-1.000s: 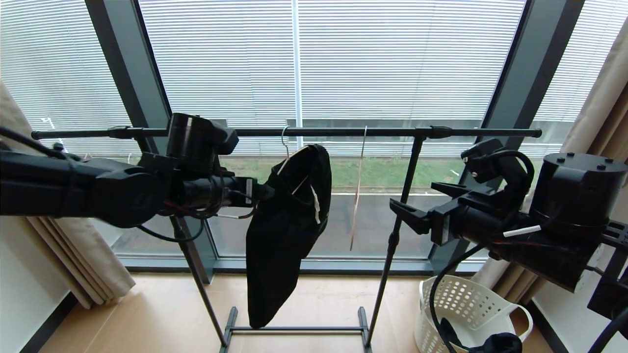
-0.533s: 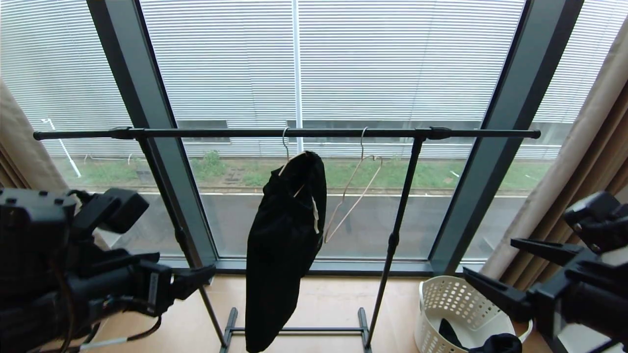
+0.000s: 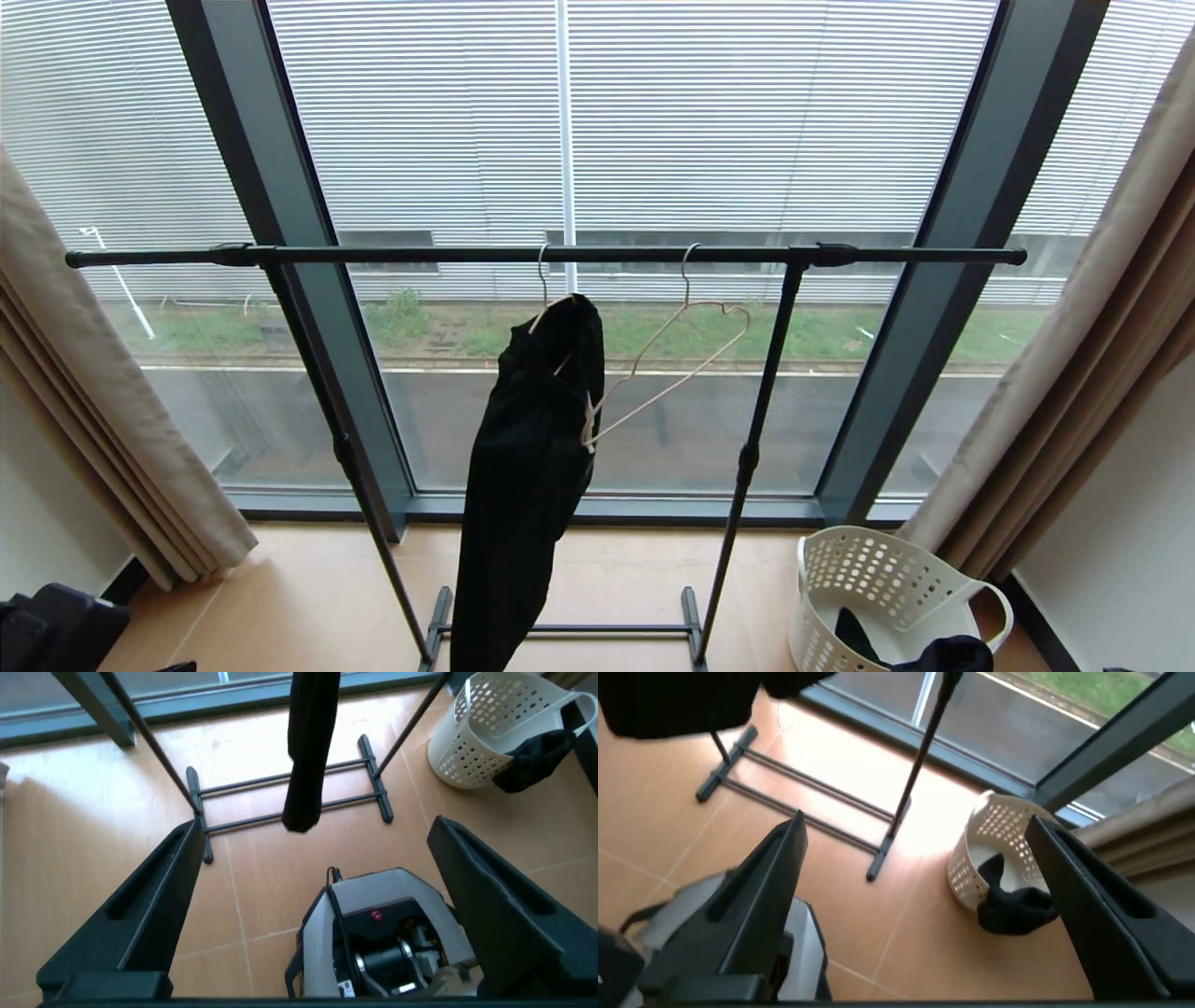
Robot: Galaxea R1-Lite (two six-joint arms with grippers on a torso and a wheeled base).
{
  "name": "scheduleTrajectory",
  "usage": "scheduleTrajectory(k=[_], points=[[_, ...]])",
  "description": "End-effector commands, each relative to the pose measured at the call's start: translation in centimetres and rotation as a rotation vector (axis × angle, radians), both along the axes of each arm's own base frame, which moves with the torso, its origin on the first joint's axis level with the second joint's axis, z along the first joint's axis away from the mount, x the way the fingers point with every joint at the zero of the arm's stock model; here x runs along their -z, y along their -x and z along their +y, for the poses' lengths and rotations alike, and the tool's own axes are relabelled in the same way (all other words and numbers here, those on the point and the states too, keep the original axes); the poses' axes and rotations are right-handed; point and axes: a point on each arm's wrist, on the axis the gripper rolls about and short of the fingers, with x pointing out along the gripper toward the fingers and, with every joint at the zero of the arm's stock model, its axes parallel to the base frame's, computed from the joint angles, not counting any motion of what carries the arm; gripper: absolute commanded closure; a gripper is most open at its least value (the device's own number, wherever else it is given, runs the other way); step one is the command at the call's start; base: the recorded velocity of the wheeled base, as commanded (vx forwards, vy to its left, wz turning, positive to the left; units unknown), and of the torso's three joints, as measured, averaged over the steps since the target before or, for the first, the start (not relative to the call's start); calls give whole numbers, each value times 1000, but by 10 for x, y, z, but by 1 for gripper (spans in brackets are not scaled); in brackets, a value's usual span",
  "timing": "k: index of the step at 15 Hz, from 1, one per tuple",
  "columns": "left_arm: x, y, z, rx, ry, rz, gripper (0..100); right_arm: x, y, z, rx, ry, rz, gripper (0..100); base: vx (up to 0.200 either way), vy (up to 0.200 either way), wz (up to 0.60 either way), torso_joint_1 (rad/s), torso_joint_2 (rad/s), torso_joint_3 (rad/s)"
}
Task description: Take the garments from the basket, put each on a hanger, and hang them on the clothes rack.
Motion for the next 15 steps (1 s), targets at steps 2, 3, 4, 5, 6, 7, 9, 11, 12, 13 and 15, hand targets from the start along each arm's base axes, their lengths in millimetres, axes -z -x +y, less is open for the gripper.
scheduleTrajectory(k=[2,3,4,5,6,7,9,11,12,13,15], points=[[14,13,7,-4,-3,10,0,5,18,-13,36,-38,-69,0,0,0,0,0,0,0],[18,16,9,-6,-7,15,0,5,18,-13,64,-32,-64,0,0,0,0,0,0,0],[23,20,11,-7,-12,22,0,5,18,-14,80,-27,-60,0,0,0,0,0,0,0],[27,23,13,-21,-23,15,0,5,18,-14,94,-27,-62,0,0,0,0,0,0,0],[26,25,14,-35,-30,-5,0,5,18,-14,111,-28,-69,0,0,0,0,0,0,0],[24,28,17,-64,-23,-47,0,5,19,-16,174,-26,-84,0,0,0,0,0,0,0],[29,37,22,-61,-38,-38,0,5,20,-17,232,19,-98,0,0,0,0,0,0,0],[29,39,23,-64,-36,-43,0,5,21,-18,242,23,-114,0,0,0,0,0,0,0],[29,41,23,-49,-45,-60,0,5,22,-18,267,24,-116,0,0,0,0,0,0,0],[29,42,24,-37,-55,-66,0,5,22,-19,283,22,-118,0,0,0,0,0,0,0],[30,42,24,-25,-66,-54,0,4,23,-19,304,20,-131,0,0,0,0,0,0,0]])
